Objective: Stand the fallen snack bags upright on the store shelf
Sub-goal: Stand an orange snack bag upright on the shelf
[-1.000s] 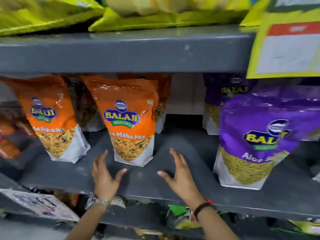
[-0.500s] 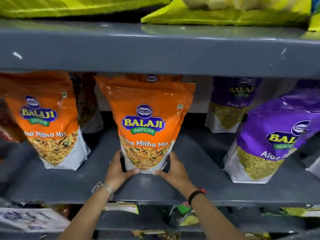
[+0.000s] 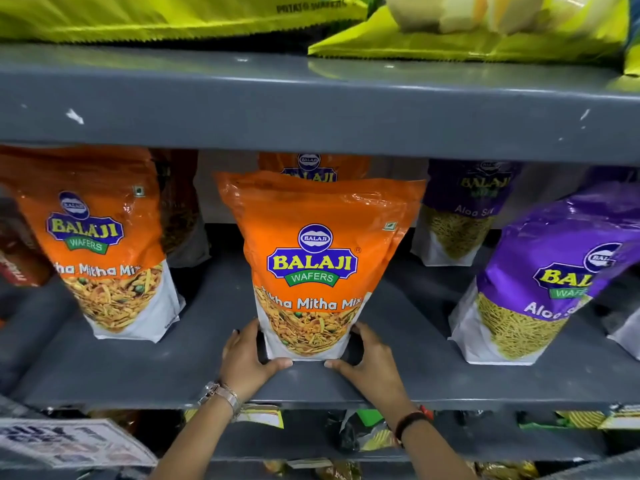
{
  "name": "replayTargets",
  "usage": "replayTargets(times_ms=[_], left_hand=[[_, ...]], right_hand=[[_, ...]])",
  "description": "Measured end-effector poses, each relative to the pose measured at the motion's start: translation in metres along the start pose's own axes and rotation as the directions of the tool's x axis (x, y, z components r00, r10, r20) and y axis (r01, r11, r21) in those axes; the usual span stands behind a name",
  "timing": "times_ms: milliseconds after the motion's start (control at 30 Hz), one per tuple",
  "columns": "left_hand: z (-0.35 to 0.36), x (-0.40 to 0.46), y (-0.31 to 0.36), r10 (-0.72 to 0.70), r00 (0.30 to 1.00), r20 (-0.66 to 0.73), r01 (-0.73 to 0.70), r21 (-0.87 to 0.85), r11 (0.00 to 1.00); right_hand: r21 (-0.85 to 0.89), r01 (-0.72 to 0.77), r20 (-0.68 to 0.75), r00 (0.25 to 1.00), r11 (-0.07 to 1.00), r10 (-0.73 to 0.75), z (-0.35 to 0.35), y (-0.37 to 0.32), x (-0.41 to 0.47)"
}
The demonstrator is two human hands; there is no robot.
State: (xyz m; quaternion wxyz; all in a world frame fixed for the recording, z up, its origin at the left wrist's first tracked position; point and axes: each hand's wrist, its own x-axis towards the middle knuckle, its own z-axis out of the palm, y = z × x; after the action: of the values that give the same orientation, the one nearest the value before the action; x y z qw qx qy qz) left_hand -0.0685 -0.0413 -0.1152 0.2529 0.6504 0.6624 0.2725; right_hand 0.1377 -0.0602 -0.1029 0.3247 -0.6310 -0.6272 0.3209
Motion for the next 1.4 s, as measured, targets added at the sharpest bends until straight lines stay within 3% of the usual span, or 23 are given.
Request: replayTargets(times_ms=[367, 467, 567, 633, 733, 833, 967, 1033, 1167, 1400], left_hand=[[0.003, 0.0, 0.001, -0.017, 0.998, 0.055, 0.016, 0.031, 0.999], [-0.003, -0.004, 0.008, -0.016, 0.998, 0.056, 0.019, -0.057, 0.998], [-0.013, -0.017, 0.002, 0.022, 0.998, -0.064, -0.038, -0.254, 0.967], [-0.029, -0.03, -0.012, 0.035, 0.967, -0.253, -0.106, -0.27, 0.957], [-0.069, -0.041, -0.041, -0.025, 0.888, -0.46, -0.087, -0.221, 0.971], [-0.112, -0.037, -0.081, -0.094, 0.841, -0.533, -0.003, -0.178, 0.984], [-0.151, -0.018, -0.126, -0.134, 0.896, -0.424, 0.087, -0.129, 0.988], [-0.161, -0.007, -0.142, -0.167, 0.928, -0.334, 0.107, -0.191, 0.976], [-0.166, 0.013, -0.152, -0.172, 0.969, -0.175, 0.111, -0.316, 0.942], [-0.172, 0.007, -0.156, -0.085, 0.986, -0.145, 0.032, -0.329, 0.944]], right_hand=[[0.002, -0.016, -0.047, 0.999, 1.0, 0.016, 0.0, 0.001, -0.008], [0.074, 0.03, -0.074, 0.997, 0.997, -0.025, -0.004, -0.004, -0.012], [0.159, 0.071, -0.341, 0.94, 0.985, -0.013, -0.006, -0.013, -0.031], [0.086, 0.208, -0.418, 0.895, 0.974, -0.154, 0.003, -0.025, -0.045], [-0.013, 0.401, -0.304, 0.871, 0.916, -0.386, 0.034, -0.051, -0.047], [0.025, 0.456, -0.126, 0.884, 0.89, -0.45, 0.082, -0.082, -0.025], [0.03, 0.335, 0.185, 0.924, 0.942, -0.335, 0.153, -0.125, 0.012], [0.106, 0.233, 0.282, 0.925, 0.967, -0.254, 0.178, -0.144, 0.031], [0.288, 0.115, 0.289, 0.936, 0.951, -0.201, 0.204, -0.161, 0.055], [0.237, 0.068, 0.264, 0.955, 0.969, -0.131, 0.208, -0.16, 0.048]])
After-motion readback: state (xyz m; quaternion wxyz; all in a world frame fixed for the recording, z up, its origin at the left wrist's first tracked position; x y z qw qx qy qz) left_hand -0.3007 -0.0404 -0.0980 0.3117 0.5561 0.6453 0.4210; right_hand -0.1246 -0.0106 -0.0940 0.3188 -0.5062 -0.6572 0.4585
